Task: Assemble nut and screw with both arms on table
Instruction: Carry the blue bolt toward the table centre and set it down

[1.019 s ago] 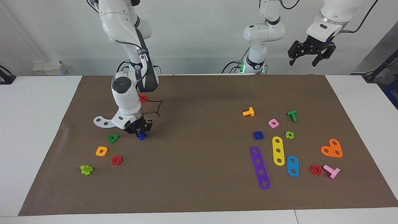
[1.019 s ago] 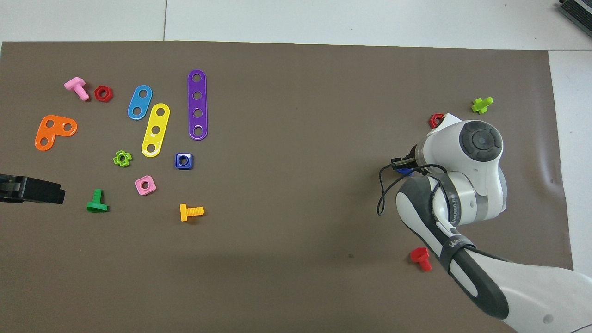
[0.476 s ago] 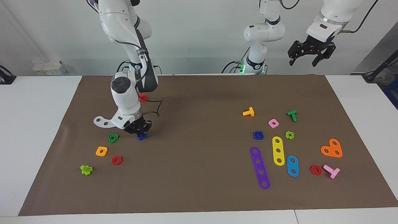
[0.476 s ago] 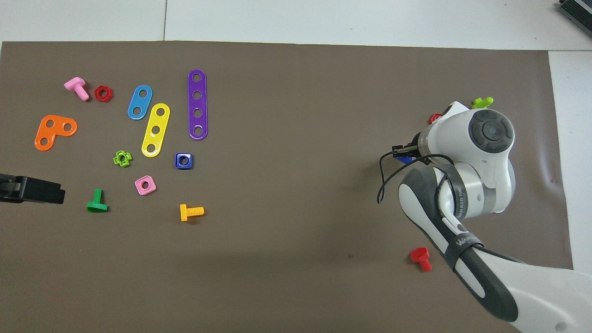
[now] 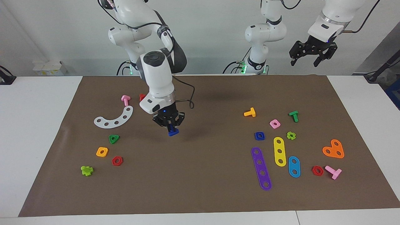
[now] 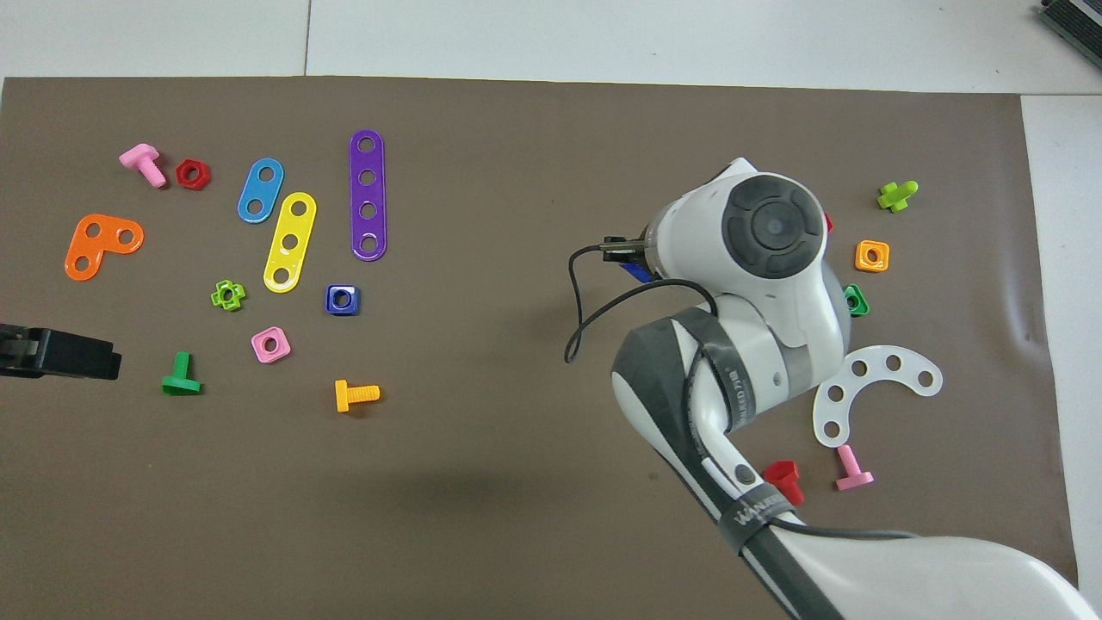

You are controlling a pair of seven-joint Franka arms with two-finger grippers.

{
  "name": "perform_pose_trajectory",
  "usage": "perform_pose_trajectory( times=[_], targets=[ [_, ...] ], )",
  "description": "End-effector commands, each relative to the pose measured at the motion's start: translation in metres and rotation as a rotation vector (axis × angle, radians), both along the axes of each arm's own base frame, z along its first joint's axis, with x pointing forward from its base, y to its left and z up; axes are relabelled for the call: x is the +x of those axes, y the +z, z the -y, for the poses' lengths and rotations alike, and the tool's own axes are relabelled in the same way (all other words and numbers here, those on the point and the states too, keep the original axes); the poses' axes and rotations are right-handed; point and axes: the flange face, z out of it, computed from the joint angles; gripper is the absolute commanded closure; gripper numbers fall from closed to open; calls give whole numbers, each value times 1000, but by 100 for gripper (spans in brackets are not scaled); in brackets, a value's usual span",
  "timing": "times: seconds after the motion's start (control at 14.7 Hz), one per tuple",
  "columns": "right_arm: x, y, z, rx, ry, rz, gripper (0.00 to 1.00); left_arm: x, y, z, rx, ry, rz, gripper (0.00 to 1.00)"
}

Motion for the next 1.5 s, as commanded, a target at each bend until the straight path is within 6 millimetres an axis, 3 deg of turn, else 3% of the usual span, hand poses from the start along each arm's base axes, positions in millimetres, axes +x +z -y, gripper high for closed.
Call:
perform_pose_trajectory(
  times=[0.0,0.14,0.27,0.41,0.54,0.75,0.82,0.88,1.09,1.22,1.43],
  targets=[
    [10,-17,-48,14,-39,1,100,-9,1,-3,-11,15,-2,0],
    [-2,-55,-86,-3,-57,-30,100,-9,1,-2,-11,14,-2,0],
    [0,-73,-118,-18,-62,-14,100,-9,2,-3,-11,15,0,0],
    [2,-87,-124,-5,-88,8,100,-9,1,-2,-11,14,-2,0],
    [-9,-97,-146,2,-58,29,100,-9,1,-3,-11,15,-2,0],
    [-9,-99,-146,2,-65,38,100,-9,1,-3,-11,15,-2,0],
    [-9,-100,-145,-2,-65,39,44,-9,2,-3,-11,15,0,0],
    [-10,-99,-145,-13,-61,42,0,-9,2,-2,-11,14,0,0],
    [-4,-92,-136,-25,-62,58,0,-9,1,-2,-11,14,0,0],
    [2,-55,-113,-21,-91,72,0,-9,1,-3,-11,15,-2,0],
    [13,11,-44,-23,-148,67,0,-12,5,5,-10,2,13,0]
  ],
)
